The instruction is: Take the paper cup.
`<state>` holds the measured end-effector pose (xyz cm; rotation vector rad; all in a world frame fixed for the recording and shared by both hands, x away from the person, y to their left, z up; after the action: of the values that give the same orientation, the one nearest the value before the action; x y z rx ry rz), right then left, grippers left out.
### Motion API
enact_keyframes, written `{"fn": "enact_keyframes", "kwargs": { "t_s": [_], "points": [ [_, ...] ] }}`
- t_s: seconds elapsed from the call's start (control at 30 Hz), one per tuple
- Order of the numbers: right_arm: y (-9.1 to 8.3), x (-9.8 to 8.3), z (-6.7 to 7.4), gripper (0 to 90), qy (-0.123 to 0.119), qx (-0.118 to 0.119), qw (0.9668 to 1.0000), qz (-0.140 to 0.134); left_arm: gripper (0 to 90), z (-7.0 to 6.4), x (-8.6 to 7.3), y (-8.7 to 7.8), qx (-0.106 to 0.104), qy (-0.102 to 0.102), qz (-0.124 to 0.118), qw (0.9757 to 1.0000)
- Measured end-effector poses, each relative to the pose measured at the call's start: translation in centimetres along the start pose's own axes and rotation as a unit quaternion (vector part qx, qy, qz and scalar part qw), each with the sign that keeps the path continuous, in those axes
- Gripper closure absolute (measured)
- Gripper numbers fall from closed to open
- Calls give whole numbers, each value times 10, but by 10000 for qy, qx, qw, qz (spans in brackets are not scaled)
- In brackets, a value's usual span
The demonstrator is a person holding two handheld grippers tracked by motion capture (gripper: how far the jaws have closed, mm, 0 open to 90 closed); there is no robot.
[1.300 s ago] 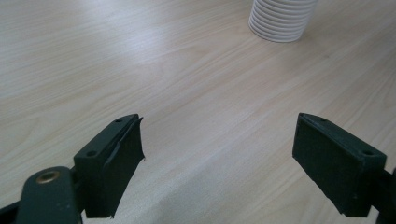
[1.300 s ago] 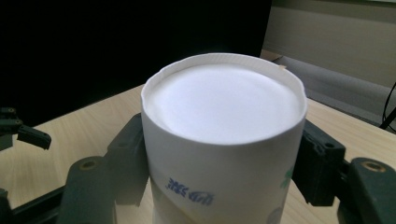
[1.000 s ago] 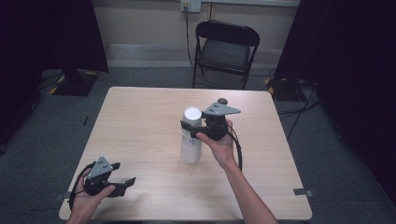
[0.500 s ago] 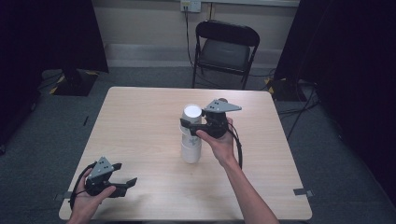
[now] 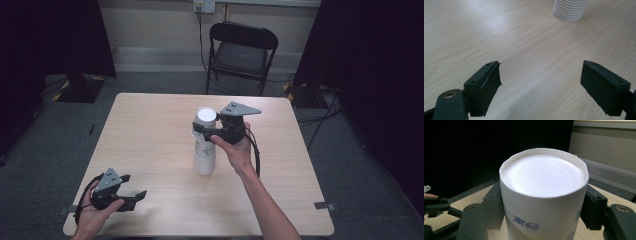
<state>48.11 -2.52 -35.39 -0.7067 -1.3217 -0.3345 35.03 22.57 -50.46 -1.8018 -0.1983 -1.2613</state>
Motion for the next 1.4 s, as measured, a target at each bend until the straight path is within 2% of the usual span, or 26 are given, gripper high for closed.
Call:
{"fn": "enact_keyframes", "kwargs": {
  "t_s": [0.27,0.33,0.43,0.67,0.77,0.8,0.9,1.03,1.13,1.37,1.4],
  "points": [
    [-4,9,0,329,-1,15,10000,-91,160,0,1,0,39,56,-11,10000],
    [-5,10,1,330,-13,8,10000,-94,160,0,0,0,43,-9,-25,10000],
    [-8,14,0,330,57,28,9998,-181,160,1,0,0,45,20,-19,10000],
    [-19,19,0,332,46,25,9995,-308,160,2,0,-1,82,33,-23,10000],
    [-24,20,-1,332,36,11,9995,-322,160,2,1,0,108,-20,-17,9999],
    [-26,20,-1,333,48,9,9995,-328,160,2,1,0,106,25,-18,9999],
    [-31,19,-2,333,60,-14,9993,-364,160,1,1,0,108,42,-12,9999],
    [-40,16,-4,333,49,-60,9994,-343,160,1,1,0,163,-51,-21,9999],
    [-51,14,-3,334,-15,-75,9995,-313,160,2,2,0,206,29,-49,9998],
    [-73,5,-9,334,85,-213,9993,-288,160,-3,5,0,230,-70,-115,9996],
    [-76,2,-10,335,87,-237,9993,-262,160,-3,6,0,231,-28,-121,9997]
  ]
}}
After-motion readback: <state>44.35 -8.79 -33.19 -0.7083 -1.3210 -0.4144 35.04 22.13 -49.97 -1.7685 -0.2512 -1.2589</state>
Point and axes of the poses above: each handheld gripper's, and its own axes: y roughly forward along the jaws, x roughly out of its top, z roughly to its left, the point moved 8 cm from there along y, roughly forward along the jaws, and after that the axes turned 3 degrees about -x, right-handed, at the moved point
